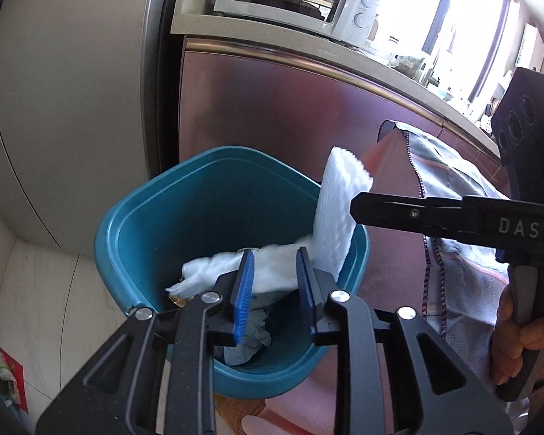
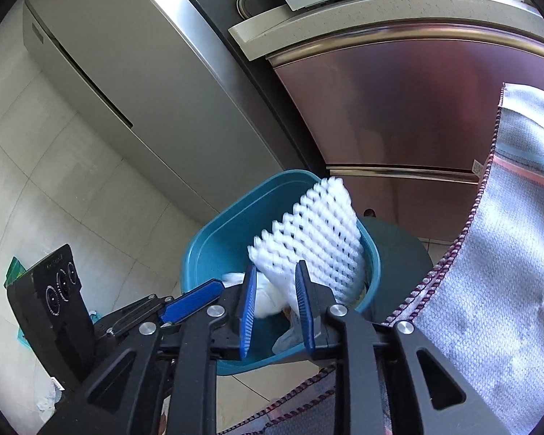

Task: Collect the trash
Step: 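Lower the foam net and tissue into the teal bin and open both tools, then move both open tools back over the trash on the cloth, then grasp the orange peel with the left tool while the right grasps a green snack wrapper, then lift the orange peel and green wrapper and carry them toward the teal bin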

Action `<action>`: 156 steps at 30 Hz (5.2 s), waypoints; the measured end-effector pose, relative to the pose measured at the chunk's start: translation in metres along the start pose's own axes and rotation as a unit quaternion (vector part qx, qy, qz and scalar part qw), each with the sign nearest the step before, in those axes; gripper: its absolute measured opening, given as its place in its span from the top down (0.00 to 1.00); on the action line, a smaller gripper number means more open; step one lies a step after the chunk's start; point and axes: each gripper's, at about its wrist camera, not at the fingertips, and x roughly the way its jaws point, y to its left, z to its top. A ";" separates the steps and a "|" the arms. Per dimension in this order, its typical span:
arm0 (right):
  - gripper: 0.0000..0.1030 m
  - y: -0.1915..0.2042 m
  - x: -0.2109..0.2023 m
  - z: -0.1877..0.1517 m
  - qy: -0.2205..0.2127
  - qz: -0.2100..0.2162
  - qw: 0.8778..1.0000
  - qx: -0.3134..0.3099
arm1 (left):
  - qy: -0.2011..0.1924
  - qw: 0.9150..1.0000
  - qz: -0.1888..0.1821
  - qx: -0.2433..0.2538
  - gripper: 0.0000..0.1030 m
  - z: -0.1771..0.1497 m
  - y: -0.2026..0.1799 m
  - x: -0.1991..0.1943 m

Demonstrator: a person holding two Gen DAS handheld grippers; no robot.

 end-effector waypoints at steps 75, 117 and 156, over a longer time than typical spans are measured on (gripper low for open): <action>0.50 -0.214 -0.359 -0.243 -0.255 -0.230 0.913 0.221 | 0.098 0.912 -0.297 0.267 0.42 -0.088 -0.399 -0.005; 0.80 -0.203 -0.381 -0.246 -0.278 -0.263 0.903 0.196 | 0.126 0.907 -0.319 0.246 0.84 -0.084 -0.393 0.002; 0.80 -0.121 -0.314 -0.201 -0.249 -0.168 0.948 0.101 | 0.045 0.938 -0.269 0.212 0.86 -0.050 -0.285 -0.056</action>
